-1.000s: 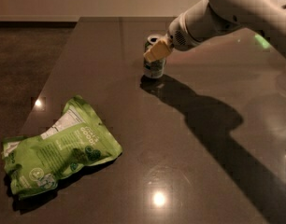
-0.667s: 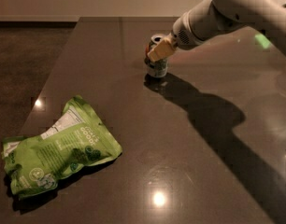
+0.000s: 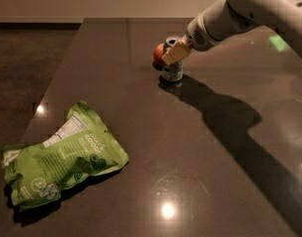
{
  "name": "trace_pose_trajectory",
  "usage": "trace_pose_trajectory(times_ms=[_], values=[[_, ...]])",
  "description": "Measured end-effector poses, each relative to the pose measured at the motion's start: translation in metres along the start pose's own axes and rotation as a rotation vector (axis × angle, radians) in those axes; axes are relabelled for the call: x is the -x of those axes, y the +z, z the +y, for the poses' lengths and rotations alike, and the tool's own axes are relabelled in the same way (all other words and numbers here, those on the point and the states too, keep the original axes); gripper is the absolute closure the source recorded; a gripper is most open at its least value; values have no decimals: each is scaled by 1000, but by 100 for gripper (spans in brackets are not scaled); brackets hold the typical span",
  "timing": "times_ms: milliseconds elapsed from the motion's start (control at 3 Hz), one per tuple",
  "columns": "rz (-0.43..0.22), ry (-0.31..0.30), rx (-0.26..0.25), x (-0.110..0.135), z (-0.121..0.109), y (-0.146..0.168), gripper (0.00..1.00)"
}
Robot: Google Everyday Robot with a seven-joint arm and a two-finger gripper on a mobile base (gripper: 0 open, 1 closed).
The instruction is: Move 7up can near apple
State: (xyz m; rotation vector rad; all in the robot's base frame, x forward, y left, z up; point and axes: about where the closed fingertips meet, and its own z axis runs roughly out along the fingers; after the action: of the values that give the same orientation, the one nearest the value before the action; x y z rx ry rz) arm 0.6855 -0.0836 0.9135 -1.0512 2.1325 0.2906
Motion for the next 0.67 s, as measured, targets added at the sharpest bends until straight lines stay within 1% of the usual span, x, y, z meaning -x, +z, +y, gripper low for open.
trace_pose_trajectory(times_ms=[667], values=[[24,9,-17,-5,-16,1,36]])
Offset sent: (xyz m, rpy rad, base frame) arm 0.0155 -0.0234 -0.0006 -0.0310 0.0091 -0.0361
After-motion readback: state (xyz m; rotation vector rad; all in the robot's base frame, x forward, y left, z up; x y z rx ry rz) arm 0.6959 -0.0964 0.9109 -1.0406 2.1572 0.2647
